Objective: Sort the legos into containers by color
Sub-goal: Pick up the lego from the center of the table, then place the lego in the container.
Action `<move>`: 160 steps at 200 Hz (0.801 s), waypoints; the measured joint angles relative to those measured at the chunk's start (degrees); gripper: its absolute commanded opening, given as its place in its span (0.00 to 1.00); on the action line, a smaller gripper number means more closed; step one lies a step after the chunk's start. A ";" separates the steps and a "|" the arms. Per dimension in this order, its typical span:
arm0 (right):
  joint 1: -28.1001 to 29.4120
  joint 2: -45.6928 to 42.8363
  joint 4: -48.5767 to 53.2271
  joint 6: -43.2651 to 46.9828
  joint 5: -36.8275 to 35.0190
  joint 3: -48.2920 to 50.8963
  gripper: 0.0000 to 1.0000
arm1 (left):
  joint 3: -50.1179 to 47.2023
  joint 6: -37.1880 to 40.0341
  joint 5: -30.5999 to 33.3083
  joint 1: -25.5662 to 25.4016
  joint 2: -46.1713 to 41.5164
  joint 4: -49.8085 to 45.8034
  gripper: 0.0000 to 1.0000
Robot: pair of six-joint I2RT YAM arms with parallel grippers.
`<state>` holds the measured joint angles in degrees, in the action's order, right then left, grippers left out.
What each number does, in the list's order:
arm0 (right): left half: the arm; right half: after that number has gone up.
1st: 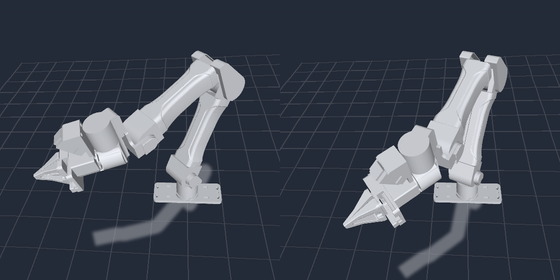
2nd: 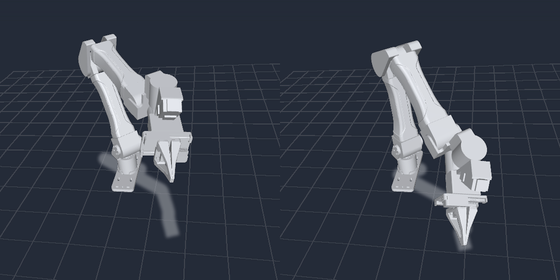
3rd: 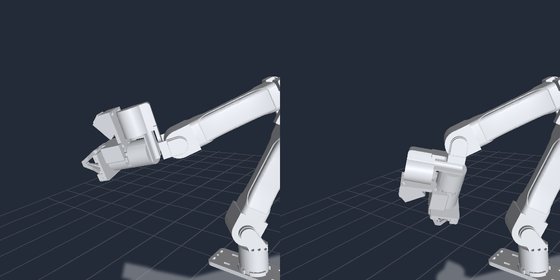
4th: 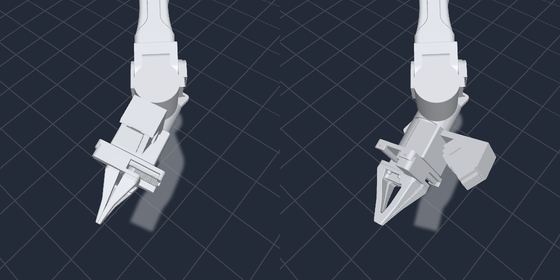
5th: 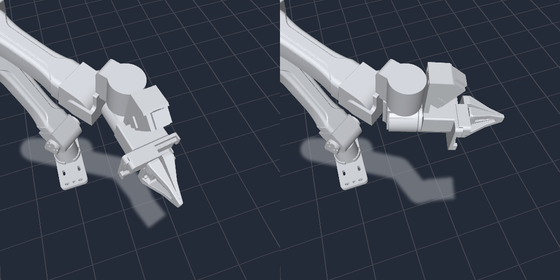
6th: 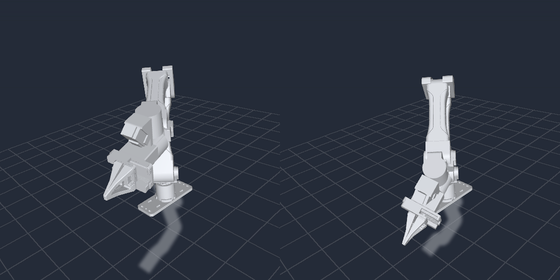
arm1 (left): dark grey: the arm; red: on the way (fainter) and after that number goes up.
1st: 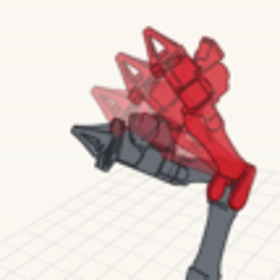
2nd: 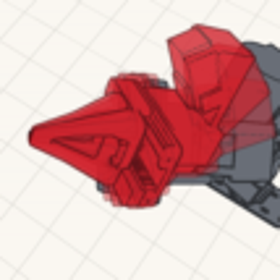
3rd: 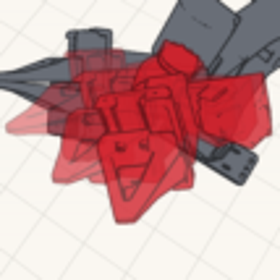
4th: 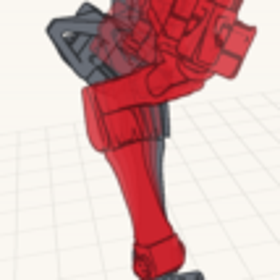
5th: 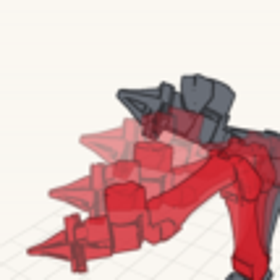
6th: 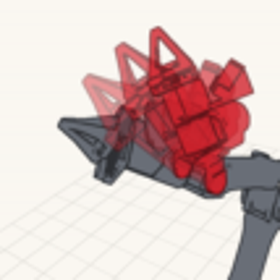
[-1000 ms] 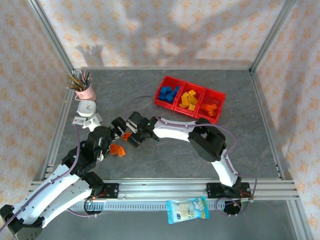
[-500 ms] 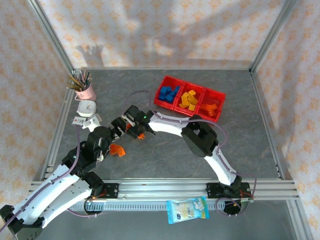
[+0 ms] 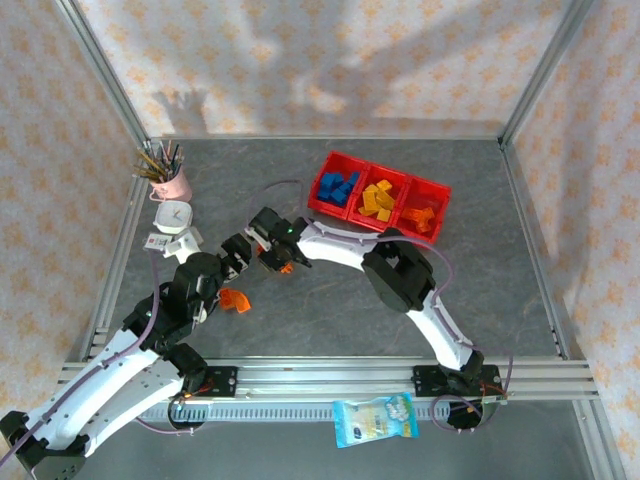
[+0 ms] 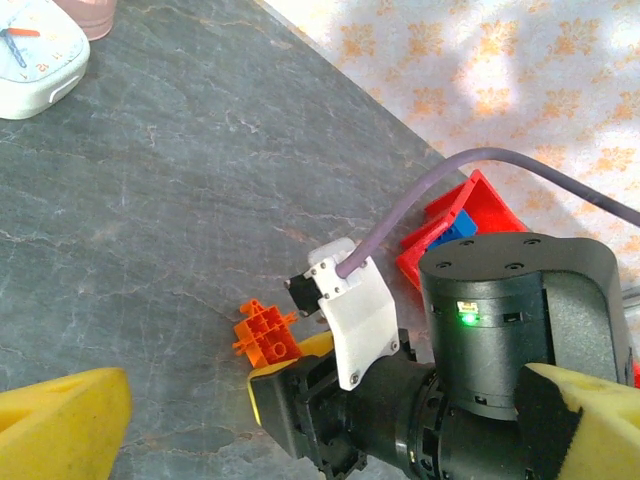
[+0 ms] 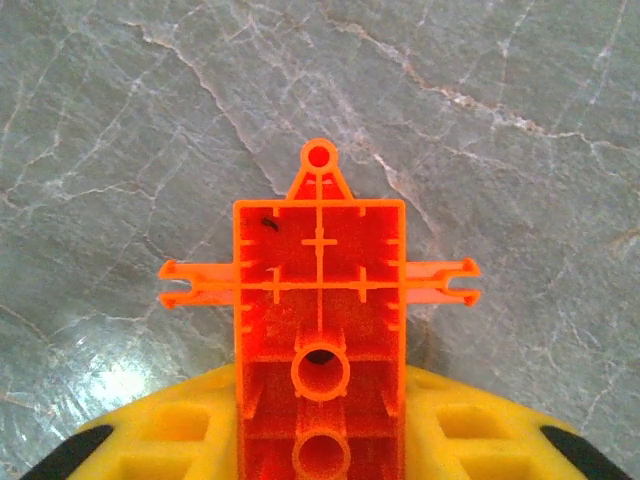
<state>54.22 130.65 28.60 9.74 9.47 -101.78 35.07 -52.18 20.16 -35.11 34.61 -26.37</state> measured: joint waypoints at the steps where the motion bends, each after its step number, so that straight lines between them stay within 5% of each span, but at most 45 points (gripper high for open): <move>1: -0.02 -0.04 -0.07 -0.09 0.00 0.09 0.32 | 0.00 0.00 0.00 0.00 0.02 0.02 0.99; 64: -7.30 -18.78 -1.33 -9.16 -0.35 15.82 0.31 | 0.02 2.36 -3.65 0.00 5.01 4.94 0.99; 115: -22.82 -35.26 -1.77 -19.12 -7.32 27.06 0.30 | 0.90 5.51 -9.86 0.00 14.99 13.16 0.99; 160: -35.71 -37.29 -1.18 -24.20 -12.57 29.68 0.30 | 3.34 7.74 -13.97 0.00 21.53 18.69 0.99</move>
<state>18.50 93.36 27.42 -14.46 -3.09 -72.10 38.41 -44.45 6.20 -35.11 56.14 -7.68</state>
